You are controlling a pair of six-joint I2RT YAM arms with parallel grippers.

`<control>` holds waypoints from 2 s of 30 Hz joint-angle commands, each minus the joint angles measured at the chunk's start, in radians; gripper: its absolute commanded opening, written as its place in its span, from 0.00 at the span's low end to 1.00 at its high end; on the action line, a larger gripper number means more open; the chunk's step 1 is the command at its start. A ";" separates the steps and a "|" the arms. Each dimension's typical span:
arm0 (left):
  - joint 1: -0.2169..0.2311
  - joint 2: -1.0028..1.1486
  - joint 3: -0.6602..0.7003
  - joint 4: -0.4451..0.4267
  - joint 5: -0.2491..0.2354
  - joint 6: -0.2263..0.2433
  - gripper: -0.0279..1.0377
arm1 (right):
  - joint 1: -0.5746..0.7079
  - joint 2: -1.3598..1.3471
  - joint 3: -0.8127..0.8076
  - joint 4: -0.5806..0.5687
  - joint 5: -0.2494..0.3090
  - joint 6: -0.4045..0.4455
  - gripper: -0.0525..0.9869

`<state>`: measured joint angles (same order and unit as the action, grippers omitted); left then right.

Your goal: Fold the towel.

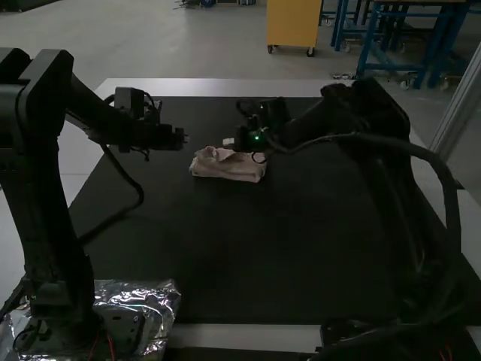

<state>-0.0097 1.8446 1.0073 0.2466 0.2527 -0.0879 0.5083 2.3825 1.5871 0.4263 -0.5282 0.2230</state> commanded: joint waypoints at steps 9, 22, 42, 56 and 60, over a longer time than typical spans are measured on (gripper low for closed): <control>0.002 -0.022 -0.003 0.060 -0.010 -0.009 0.93 | 0.001 0.066 0.050 0.058 -0.009 0.044 0.03; -0.001 -0.001 -0.003 0.089 -0.010 -0.013 0.93 | 0.045 0.122 0.074 0.063 -0.010 0.058 0.03; 0.002 0.007 -0.026 0.077 -0.007 -0.013 0.93 | 0.102 0.201 0.076 0.117 -0.010 0.088 0.03; -0.032 -0.093 0.043 0.029 -0.010 -0.016 0.93 | 0.013 -0.036 0.097 0.071 -0.009 0.187 0.03; -0.053 -0.163 0.068 -0.017 -0.015 -0.021 0.93 | -0.031 -0.167 0.088 -0.012 -0.003 0.176 0.20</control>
<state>-0.0467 1.7638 1.0103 0.2295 0.2455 -0.0990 0.5194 2.3730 1.6379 0.4229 -0.5278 0.3920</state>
